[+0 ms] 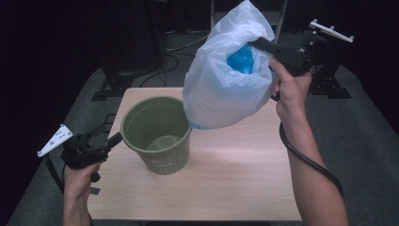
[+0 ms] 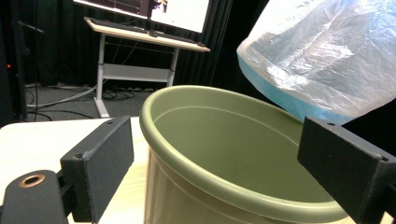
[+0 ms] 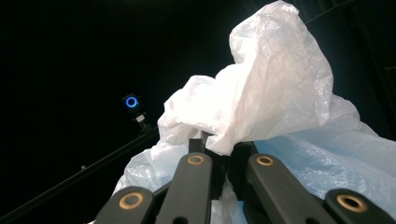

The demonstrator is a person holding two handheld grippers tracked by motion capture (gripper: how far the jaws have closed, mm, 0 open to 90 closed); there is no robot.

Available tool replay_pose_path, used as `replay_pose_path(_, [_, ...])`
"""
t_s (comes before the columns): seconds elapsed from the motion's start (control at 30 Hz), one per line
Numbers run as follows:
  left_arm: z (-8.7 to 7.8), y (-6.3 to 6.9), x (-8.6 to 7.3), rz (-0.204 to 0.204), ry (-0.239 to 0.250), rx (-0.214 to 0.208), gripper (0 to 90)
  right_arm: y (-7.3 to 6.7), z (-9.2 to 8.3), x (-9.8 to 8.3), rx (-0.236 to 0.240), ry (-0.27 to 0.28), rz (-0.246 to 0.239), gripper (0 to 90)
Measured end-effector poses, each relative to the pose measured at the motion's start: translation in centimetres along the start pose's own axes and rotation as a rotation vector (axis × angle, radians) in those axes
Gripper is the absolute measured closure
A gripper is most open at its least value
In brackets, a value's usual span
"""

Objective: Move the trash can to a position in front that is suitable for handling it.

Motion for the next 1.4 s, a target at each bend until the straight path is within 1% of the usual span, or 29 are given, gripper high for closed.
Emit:
replay_pose_path(0.27, [0.2,0.0,-0.2,-0.003,-0.005,0.001,9.5,1.0,-1.6,0.4,-0.031,0.010,0.002,89.9])
replay_pose_path(0.4, [0.2,0.1,-0.2,-0.001,-0.007,0.000,9.5,1.8,-1.8,-0.3,-0.049,-0.011,-0.001,89.9])
replay_pose_path(0.5, [0.2,0.1,-0.2,0.000,-0.008,0.000,9.5,2.5,-1.9,-1.2,-0.063,-0.029,0.011,89.9])
replay_pose_path(0.7, [0.2,0.0,-0.2,0.000,-0.006,0.001,9.5,4.7,-1.7,-3.7,-0.095,-0.072,0.036,89.9])
replay_pose_path(0.77, [0.2,0.0,-0.2,0.005,-0.010,-0.001,9.5,5.6,-1.5,-4.9,-0.106,-0.090,0.048,89.9])
replay_pose_path(0.93, [0.2,0.1,-0.3,0.005,-0.012,-0.004,9.5,7.0,-1.0,-7.2,-0.118,-0.131,0.076,89.8])
replay_pose_path(1.07, [0.2,0.1,-0.3,0.000,-0.010,-0.003,9.5,8.0,-0.4,-9.2,-0.123,-0.163,0.097,89.8])
replay_pose_path(1.13, [0.2,0.1,-0.3,-0.001,-0.010,-0.003,9.5,8.4,-0.1,-10.1,-0.127,-0.181,0.098,89.8])
replay_pose_path(1.17, [0.2,0.1,-0.3,-0.001,-0.010,-0.003,9.5,8.4,-0.1,-10.1,-0.127,-0.181,0.098,89.8])
replay_pose_path(1.23, [0.2,0.0,-0.3,-0.004,-0.009,-0.003,9.5,9.2,0.4,-11.8,-0.129,-0.207,0.117,89.7])
replay_pose_path(1.4, [0.2,0.0,-0.4,-0.004,-0.010,-0.002,9.5,10.1,1.2,-14.0,-0.138,-0.242,0.133,89.7])
Point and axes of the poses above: each handheld gripper's, and its own axes: z roughly forward along the jaws, x roughly out of its top, y roughly to its right, the point moved 7 cm from there along z, roughly forward along the jaws, and after that the axes turned 1 degree about -z, right-handed, at the moved point
